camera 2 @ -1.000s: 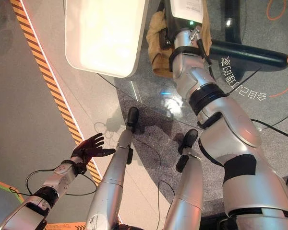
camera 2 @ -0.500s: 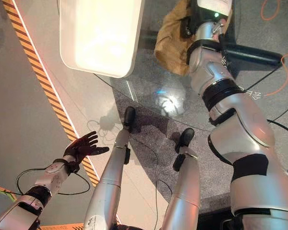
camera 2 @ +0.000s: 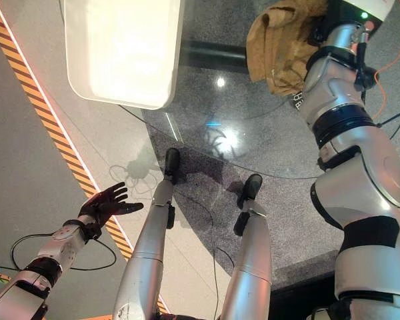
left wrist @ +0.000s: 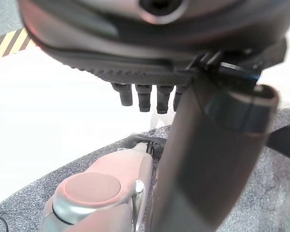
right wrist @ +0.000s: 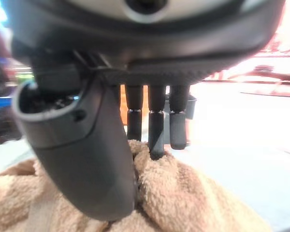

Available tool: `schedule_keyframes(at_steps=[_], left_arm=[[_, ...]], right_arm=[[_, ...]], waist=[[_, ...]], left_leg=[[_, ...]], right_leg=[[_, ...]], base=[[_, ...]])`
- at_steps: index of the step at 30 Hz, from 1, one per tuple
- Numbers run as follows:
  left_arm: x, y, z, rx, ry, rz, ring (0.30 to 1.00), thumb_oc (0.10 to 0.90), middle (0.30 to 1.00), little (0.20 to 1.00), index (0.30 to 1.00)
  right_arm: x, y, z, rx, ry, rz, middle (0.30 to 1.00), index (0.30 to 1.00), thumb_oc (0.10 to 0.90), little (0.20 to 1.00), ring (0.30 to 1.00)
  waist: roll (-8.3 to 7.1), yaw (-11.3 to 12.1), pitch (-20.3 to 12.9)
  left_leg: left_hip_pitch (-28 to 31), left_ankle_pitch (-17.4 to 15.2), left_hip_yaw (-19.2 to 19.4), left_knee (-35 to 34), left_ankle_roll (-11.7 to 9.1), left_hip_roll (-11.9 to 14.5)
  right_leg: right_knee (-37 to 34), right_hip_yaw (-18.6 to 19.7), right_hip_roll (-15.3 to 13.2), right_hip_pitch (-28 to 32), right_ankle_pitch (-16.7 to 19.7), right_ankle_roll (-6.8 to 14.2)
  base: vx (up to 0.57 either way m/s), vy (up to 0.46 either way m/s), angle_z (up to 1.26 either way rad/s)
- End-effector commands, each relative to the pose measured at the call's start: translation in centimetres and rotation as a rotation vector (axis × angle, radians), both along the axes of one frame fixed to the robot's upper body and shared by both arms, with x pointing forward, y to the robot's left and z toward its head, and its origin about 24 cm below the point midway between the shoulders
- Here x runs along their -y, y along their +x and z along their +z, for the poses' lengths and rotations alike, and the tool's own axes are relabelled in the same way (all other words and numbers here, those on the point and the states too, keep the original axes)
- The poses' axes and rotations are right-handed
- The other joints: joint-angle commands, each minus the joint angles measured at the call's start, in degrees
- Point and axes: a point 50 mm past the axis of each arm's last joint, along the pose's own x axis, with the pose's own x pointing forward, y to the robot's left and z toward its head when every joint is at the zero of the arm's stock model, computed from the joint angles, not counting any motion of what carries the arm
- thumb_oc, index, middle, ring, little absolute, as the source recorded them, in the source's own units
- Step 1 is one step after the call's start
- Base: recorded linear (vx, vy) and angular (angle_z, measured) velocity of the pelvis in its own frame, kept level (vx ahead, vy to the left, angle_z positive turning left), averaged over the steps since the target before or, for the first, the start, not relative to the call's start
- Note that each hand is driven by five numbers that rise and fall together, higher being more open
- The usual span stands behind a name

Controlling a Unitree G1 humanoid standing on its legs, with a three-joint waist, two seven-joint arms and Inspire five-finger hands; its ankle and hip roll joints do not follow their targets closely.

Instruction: Wipe the table with a cloth and put it in the basket.

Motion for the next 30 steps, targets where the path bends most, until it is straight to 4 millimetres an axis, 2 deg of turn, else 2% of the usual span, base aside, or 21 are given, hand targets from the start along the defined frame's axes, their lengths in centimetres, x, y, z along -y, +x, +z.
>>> schedule_keyframes(at_steps=[1, 6, 10, 16, 18, 21, 26, 27, 30], left_arm=[[-2.9, -1.3, -0.6, -0.034, -0.004, 0.100, 0.900, 0.800, 0.900, 0.900, 0.900], [-3.0, -1.0, -0.2, -0.033, 0.001, 0.103, 0.900, 0.800, 0.900, 0.900, 0.900], [-2.9, -0.8, -0.1, -0.032, 0.004, 0.102, 0.900, 0.800, 0.900, 0.900, 0.900], [-2.3, -0.4, 0.0, -0.026, 0.005, 0.085, 0.900, 0.800, 0.900, 0.900, 0.900], [-1.7, -0.3, -0.2, -0.026, 0.003, 0.075, 0.900, 0.800, 0.900, 0.900, 0.900], [-0.9, -0.3, -0.6, -0.023, -0.001, 0.065, 0.900, 0.800, 0.900, 0.900, 0.900], [-0.1, -0.6, -1.2, -0.020, -0.005, 0.052, 0.900, 0.800, 0.900, 0.900, 0.900], [-0.1, -0.6, -1.2, -0.020, -0.005, 0.052, 0.900, 0.800, 0.900, 0.900, 0.900], [0.3, -0.7, -1.4, -0.019, -0.007, 0.045, 0.900, 0.800, 0.900, 0.900, 0.900]], right_arm=[[8.7, -6.6, 4.5, 0.233, 0.018, -0.392, 0.300, 0.300, 0.100, 0.200, 0.300], [8.8, -6.6, 4.4, 0.249, 0.042, -0.374, 0.300, 0.300, 0.100, 0.200, 0.300], [7.6, -5.7, 4.4, 0.276, 0.037, -0.269, 0.300, 0.300, 0.100, 0.200, 0.300], [2.2, -3.7, 5.8, 0.291, -0.090, -0.034, 0.300, 0.300, 0.100, 0.200, 0.300], [-0.9, -2.9, 6.2, 0.283, -0.158, 0.081, 0.300, 0.300, 0.100, 0.200, 0.300], [-4.8, -2.2, 6.2, 0.269, -0.235, 0.198, 0.300, 0.300, 0.100, 0.200, 0.300], [-9.5, -1.6, 5.3, 0.235, -0.320, 0.362, 0.300, 0.300, 0.100, 0.200, 0.300], [-9.5, -1.6, 5.3, 0.235, -0.320, 0.362, 0.300, 0.300, 0.100, 0.200, 0.300], [-11.3, -1.5, 4.7, 0.210, -0.352, 0.427, 0.300, 0.300, 0.100, 0.200, 0.300]], waist=[[-0.26, 0.18, -0.76], [-0.54, 0.02, -0.76], [-0.66, -0.07, -0.76], [-0.54, 0.32, -0.76], [-0.32, 0.57, -0.76], [0.03, 0.95, -0.76], [0.58, 1.63, -0.76], [0.58, 1.63, -0.76], [0.83, 1.94, -0.76]], left_leg=[[1.85, -8.43, 4.67, 4.87, 7.00, -4.58], [1.96, -8.47, 4.61, 4.79, 6.99, -4.57], [1.99, -8.59, 4.51, 4.78, 7.04, -4.79], [2.12, -8.44, 4.43, 4.63, 6.73, -4.98], [2.40, -8.45, 4.36, 4.53, 6.66, -5.19], [2.50, -8.35, 4.42, 4.40, 6.58, -5.43], [2.68, -8.38, 4.46, 4.40, 6.49, -5.68], [2.68, -8.38, 4.46, 4.40, 6.49, -5.68], [2.59, -8.39, 4.49, 4.50, 6.57, -5.90]], right_leg=[[-6.78, -1.65, 7.30, 1.52, 4.05, -3.11], [-7.12, -1.55, 7.39, 1.80, 4.09, -3.03], [-7.35, -1.50, 7.58, 1.83, 4.17, -3.03], [-7.75, -1.85, 7.33, 2.02, 4.21, -3.04], [-7.76, -1.98, 7.25, 2.20, 4.03, -3.15], [-7.66, -2.12, 7.16, 2.31, 3.61, -3.33], [-7.16, -2.35, 7.01, 2.56, 2.65, -3.57], [-7.16, -2.35, 7.01, 2.56, 2.65, -3.57], [-6.93, -2.55, 6.97, 2.50, 2.38, -3.66]], base=[[0.00, 0.000, -0.04], [0.00, 0.000, 0.00], [0.00, 0.000, 0.00], [0.00, -0.002, -0.01], [-0.01, 0.001, -0.03], [-0.01, 0.011, -0.04], [0.00, 0.005, -0.02], [0.00, 0.000, 0.00], [0.00, 0.000, 0.00]])
